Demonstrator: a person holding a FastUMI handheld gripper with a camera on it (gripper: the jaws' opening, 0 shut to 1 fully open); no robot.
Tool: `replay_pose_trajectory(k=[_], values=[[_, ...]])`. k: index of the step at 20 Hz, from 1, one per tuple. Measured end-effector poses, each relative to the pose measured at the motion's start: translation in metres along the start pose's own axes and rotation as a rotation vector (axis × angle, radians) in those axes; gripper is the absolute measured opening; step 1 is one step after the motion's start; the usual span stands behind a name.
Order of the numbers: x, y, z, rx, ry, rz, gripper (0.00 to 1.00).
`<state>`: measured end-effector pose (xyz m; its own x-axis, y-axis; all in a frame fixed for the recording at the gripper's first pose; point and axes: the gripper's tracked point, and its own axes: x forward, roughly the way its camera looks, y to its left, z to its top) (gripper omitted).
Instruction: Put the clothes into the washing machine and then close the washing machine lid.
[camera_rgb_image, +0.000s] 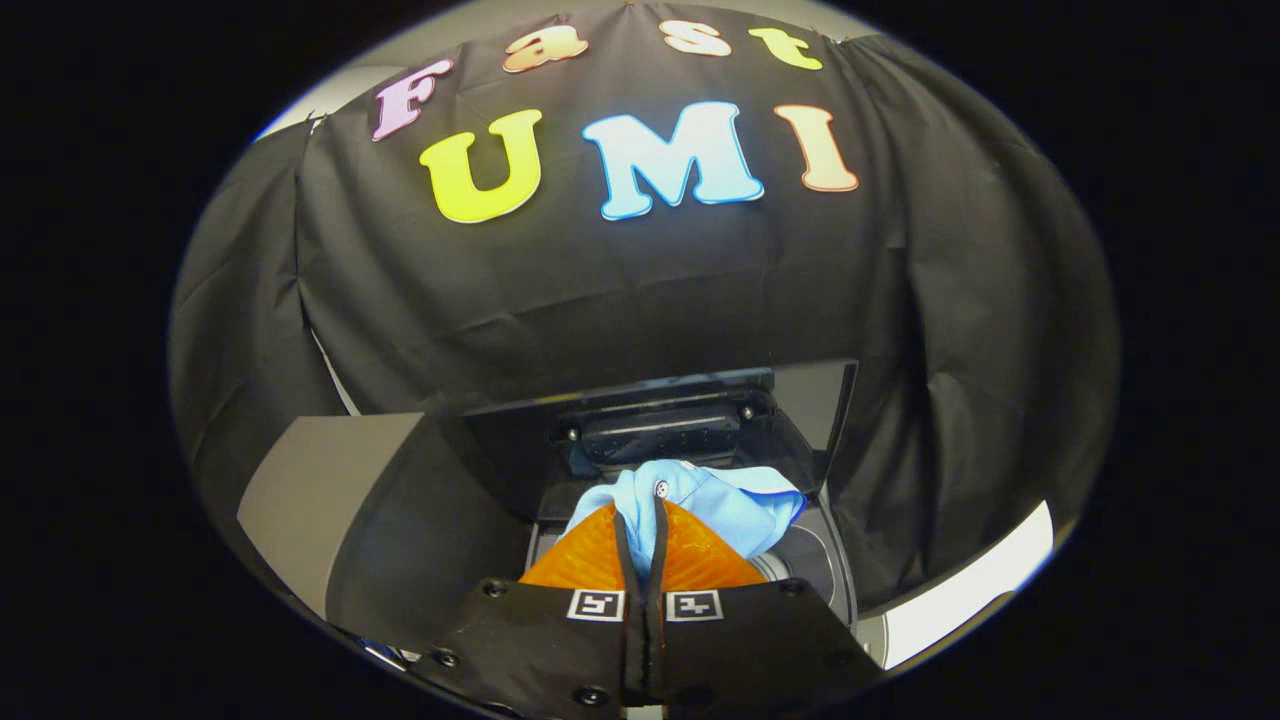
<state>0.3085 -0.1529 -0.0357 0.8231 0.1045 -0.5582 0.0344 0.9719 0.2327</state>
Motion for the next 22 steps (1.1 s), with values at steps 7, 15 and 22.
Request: replay_pose_trajectory(k=[7,15,22], values=[[0.051,-0.009,-0.051,-0.004,0.042,-0.025,0.01],[0.083,-0.016,-0.103,0.044,0.160,-0.058,0.02],[0.087,-0.022,-0.126,0.134,0.234,-0.096,0.49]])
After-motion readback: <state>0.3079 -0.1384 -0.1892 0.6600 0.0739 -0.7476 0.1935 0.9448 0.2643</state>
